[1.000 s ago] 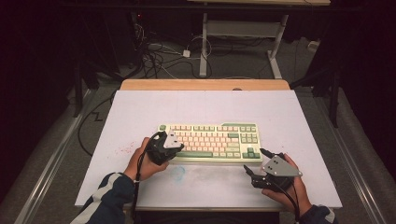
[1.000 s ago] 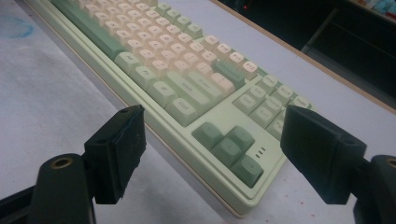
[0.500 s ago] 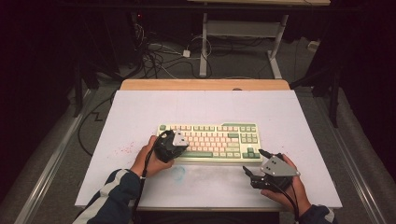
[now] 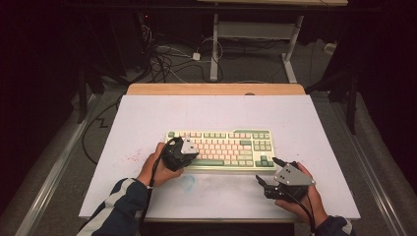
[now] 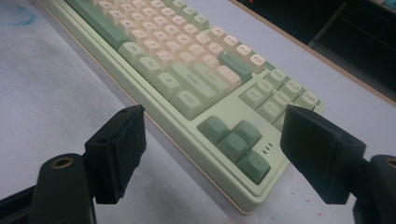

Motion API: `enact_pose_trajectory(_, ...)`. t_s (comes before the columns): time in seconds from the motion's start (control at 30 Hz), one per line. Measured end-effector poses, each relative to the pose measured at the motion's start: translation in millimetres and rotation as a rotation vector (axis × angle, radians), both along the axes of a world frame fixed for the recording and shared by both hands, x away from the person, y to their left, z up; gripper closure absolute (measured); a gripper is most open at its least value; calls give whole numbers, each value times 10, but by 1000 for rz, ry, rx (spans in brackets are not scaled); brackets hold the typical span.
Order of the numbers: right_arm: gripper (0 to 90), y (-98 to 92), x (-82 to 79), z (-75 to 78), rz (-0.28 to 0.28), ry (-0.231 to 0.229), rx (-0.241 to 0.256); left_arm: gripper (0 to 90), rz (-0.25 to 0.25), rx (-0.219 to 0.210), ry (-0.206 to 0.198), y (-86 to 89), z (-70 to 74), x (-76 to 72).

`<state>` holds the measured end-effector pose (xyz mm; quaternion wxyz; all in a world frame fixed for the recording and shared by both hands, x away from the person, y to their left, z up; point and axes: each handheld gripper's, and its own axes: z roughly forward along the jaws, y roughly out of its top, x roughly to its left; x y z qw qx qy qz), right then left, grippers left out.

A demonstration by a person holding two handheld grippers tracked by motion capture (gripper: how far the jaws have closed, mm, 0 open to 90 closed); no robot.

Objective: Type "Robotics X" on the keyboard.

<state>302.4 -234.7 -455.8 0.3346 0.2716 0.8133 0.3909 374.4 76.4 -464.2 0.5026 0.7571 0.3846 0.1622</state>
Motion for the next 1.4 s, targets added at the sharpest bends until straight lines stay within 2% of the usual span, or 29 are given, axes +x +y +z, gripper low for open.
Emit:
enact_pose_trajectory(0.17,230,-5,4,1,-3,3,4,640,20,-41,-33,47,54,-7)
enact_pose_trajectory(0.3,231,-14,16,-6,-7,11,6,458,36,-87,-81,102,119,-37)
enact_pose_trajectory(0.43,231,-16,23,-9,-11,15,6,316,45,-107,-118,172,144,-83)
enact_pose_trajectory(0.53,231,-18,24,-7,-11,16,6,251,50,-116,-135,241,132,-124)
enact_pose_trajectory(0.73,232,0,39,-10,-9,13,5,209,58,-104,-175,400,70,-228)
enact_pose_trajectory(0.8,231,16,54,-12,-11,21,12,208,65,-105,-172,434,52,-251)
enact_pose_trajectory(0.87,231,40,78,-16,-9,21,12,208,74,-81,-179,459,17,-276)
enact_pose_trajectory(1.0,231,87,123,-4,-3,23,22,208,79,-68,-176,519,-50,-346)
enact_pose_trajectory(1.23,231,132,168,-1,2,21,18,219,103,-94,-150,650,-95,-427)
enact_pose_trajectory(1.4,231,139,193,8,-2,21,28,320,110,-100,-108,750,-118,-457)
